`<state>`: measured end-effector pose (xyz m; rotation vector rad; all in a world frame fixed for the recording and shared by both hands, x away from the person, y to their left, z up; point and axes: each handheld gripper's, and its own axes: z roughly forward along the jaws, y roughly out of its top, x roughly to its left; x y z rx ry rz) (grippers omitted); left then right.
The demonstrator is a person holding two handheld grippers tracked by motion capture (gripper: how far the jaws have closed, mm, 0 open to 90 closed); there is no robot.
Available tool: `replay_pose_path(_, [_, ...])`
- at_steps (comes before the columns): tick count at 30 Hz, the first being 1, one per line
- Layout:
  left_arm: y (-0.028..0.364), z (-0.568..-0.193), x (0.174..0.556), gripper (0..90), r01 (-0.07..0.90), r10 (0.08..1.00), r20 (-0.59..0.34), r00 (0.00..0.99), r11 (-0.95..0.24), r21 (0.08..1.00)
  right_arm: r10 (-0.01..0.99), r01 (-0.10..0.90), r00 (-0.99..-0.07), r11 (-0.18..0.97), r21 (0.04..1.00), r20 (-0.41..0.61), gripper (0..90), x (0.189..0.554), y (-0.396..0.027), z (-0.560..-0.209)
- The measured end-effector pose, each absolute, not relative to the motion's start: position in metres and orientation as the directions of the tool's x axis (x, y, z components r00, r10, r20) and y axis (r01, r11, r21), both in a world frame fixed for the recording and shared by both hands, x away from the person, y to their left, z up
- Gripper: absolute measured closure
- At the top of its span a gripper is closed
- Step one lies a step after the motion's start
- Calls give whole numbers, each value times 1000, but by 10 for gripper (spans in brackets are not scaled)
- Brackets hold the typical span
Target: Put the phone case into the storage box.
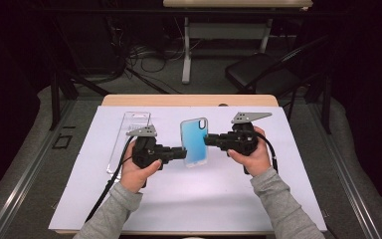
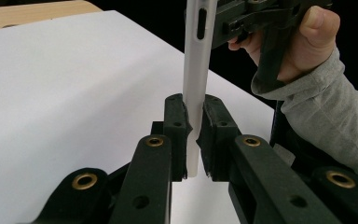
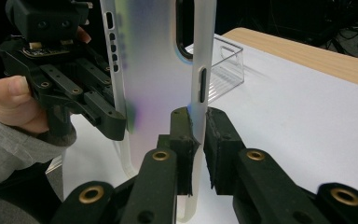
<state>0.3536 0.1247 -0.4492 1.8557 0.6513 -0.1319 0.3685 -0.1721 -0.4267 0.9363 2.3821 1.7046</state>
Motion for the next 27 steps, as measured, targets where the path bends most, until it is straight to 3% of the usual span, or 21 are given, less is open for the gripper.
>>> replay_pose_path(27, [125,-449,353,817,493,372,-392,841,-234,838,496,410,-826,206,888,267,838,369,-174,-427])
